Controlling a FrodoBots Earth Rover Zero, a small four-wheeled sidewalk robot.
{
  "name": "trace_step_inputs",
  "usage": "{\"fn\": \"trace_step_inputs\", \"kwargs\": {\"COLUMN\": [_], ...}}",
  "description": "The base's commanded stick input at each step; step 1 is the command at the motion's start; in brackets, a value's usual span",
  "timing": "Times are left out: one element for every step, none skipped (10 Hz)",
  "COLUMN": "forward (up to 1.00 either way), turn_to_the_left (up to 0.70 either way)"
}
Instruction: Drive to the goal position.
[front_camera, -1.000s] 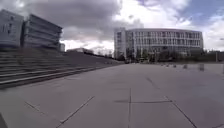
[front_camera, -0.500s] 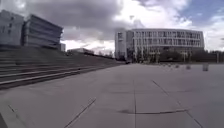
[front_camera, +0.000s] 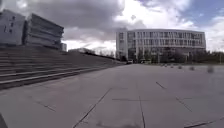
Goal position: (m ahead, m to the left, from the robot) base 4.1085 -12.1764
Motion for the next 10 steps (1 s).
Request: {"fn": "trace_step_inputs", "kwargs": {"forward": [0.70,0.70,0.70,0.70,0.70,0.70,0.70,0.70,0.70,0.70], "turn_to_the_left": [0.00,0.00,0.00,0.00,0.00,0.00,0.00,0.00,0.00,0.00]}}
